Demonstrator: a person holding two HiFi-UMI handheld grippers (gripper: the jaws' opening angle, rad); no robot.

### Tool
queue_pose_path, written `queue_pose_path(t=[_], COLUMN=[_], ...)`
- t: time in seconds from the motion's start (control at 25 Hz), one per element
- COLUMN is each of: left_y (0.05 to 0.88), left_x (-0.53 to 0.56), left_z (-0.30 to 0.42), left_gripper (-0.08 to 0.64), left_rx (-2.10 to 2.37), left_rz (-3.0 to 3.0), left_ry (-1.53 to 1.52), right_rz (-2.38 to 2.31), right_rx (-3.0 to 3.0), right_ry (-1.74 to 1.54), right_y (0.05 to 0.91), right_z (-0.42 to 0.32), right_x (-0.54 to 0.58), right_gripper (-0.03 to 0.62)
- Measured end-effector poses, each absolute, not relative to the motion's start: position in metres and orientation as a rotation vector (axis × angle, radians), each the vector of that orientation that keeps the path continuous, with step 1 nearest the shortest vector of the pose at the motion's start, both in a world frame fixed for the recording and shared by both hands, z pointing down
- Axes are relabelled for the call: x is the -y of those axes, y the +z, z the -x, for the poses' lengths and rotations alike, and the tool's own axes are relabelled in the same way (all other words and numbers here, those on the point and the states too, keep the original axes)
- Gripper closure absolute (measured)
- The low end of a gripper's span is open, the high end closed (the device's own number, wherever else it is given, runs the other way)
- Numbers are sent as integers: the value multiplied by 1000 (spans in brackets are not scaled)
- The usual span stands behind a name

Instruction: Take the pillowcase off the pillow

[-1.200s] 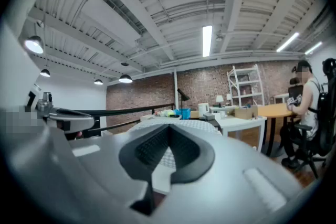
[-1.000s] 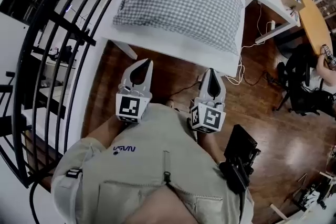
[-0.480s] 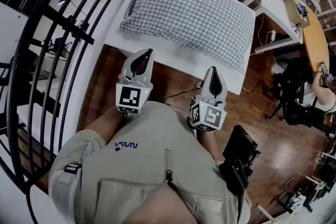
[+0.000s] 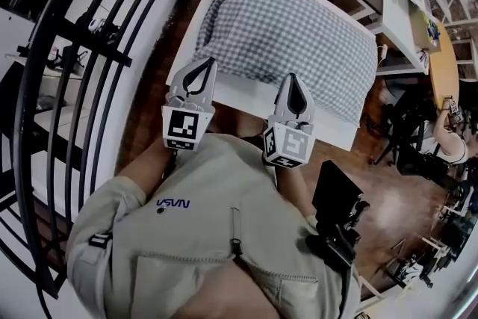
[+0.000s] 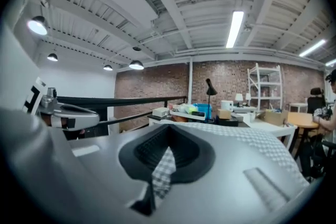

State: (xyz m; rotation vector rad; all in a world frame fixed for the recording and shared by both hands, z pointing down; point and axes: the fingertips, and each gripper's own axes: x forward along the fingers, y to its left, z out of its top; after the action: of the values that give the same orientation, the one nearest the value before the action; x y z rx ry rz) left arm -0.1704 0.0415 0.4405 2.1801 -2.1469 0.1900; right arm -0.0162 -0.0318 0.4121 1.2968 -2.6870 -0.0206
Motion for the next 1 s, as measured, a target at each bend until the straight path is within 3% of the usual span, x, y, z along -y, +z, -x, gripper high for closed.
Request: queue_pose_path(t=[0.08,0.32,0.56,0.72,0.76,0.8,0.84,0.88,1.0], left_y=[441,448,460,468,471,474,477,479,488], left_x=[-36,-27,-36,-44,-44,-43,-43,-42,-35], left_z=[191,221,245,250,250,249,249,249,251], left_gripper=[503,474,446,446,448,448,448,449,454], left_rx=[2159,2196,2239,2249,2245,2241,2237,2231,2199], left_rz=[-2181,-2141,-2017,-1967,-1960,-1954,-1951,-1949,-1955], left_ry=[205,212,255,316,327,333,337,339,332], right_rz=[-1255,-1021,-725,-677,-679,-685,-687,-680,-639], right_rx=[2690,2658,2469,2344,2303,2266,2246,2250,2348], right_ry=[-27,119,333,301,263,221,192,183,215], right_y=[417,472,564,601,608,614,616,613,587], right_z=[46,114,167,188,190,188,185,182,170], right_x=[35,44,31,31,37,43,48,49,35], right_gripper=[589,579,397,368,370,421,528,574,577])
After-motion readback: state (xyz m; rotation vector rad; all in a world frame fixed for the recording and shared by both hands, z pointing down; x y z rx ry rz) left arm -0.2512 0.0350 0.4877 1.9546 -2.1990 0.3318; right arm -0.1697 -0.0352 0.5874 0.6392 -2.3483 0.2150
